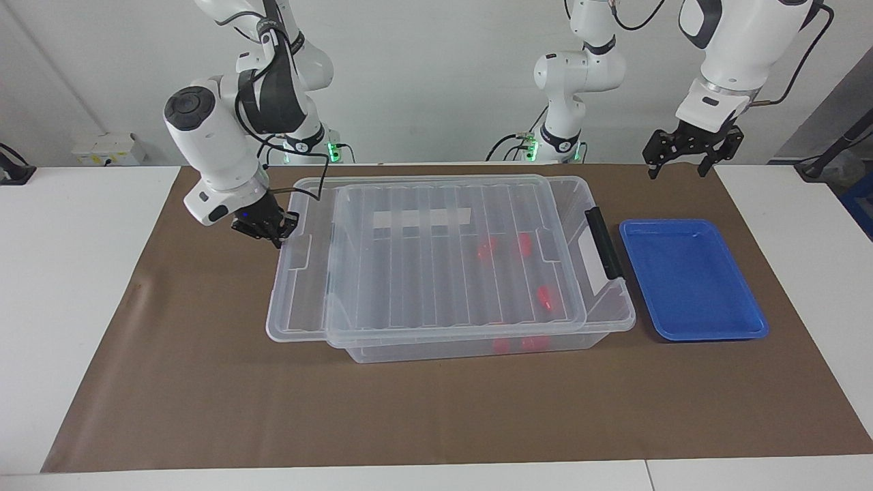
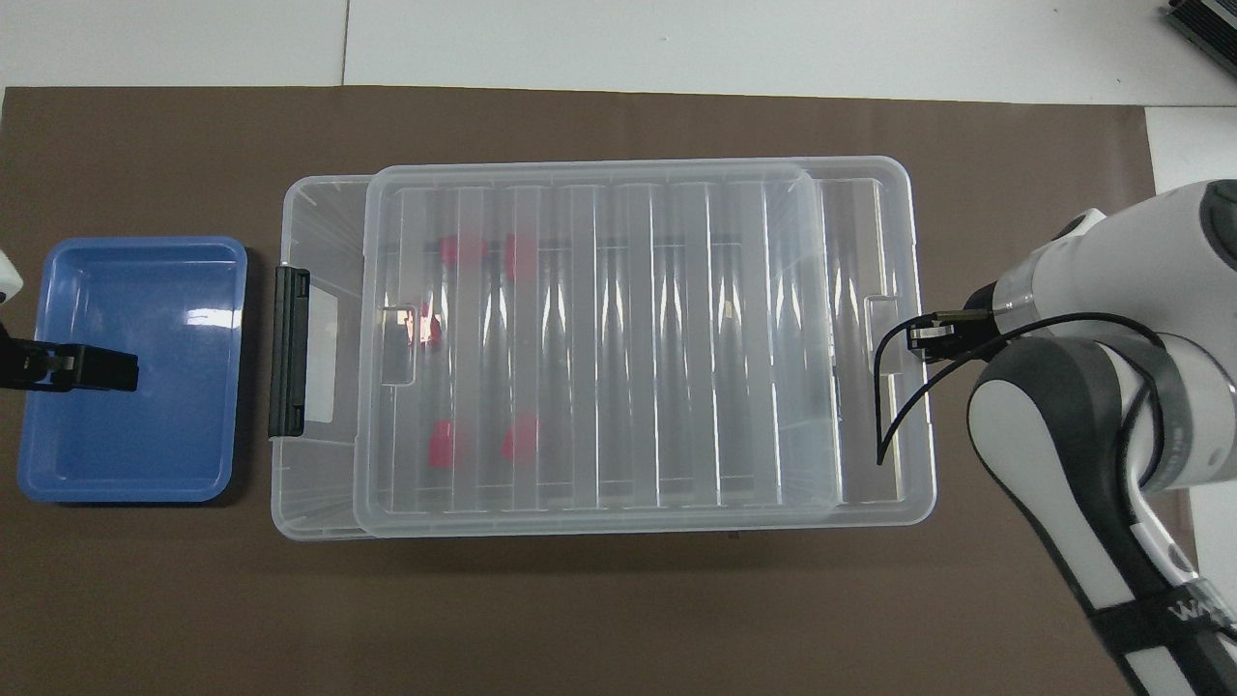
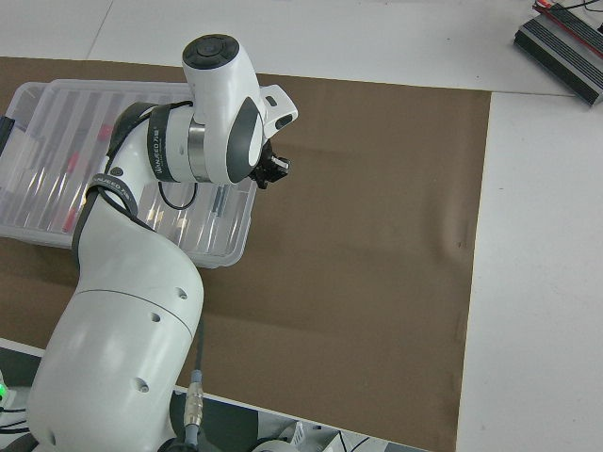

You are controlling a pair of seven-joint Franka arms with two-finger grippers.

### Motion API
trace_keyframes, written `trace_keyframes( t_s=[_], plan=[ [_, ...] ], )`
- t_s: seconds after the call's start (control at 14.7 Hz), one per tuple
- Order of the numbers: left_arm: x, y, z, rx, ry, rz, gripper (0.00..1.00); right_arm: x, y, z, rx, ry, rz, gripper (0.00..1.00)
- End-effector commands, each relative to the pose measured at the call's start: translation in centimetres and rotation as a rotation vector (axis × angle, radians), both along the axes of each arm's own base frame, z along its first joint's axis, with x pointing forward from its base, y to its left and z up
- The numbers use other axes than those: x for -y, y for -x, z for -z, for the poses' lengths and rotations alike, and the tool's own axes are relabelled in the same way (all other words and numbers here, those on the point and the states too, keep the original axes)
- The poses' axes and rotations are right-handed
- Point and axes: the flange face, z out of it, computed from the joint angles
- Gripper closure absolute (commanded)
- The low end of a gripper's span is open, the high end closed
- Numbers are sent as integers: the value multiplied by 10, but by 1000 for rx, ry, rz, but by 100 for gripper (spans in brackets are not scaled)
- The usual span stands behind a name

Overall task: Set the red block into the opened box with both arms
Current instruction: 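Slide the clear lid back over the box with the right gripper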

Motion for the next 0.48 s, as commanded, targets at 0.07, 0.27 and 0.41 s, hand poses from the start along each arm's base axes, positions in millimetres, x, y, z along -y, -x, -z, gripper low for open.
trace_keyframes(
  t_s=[0.07, 0.27, 0.41],
  plan=[
    [-2, 3, 1, -10, 12, -3, 0, -24, 11, -6, -5, -23, -42, 100],
    [-2, 3, 0, -9, 12, -3, 0, -35, 14, -8, -5, -22, -22, 100],
    [-2, 3, 0, -9, 12, -3, 0, -37, 15, -8, -6, -23, -22, 100]
  ],
)
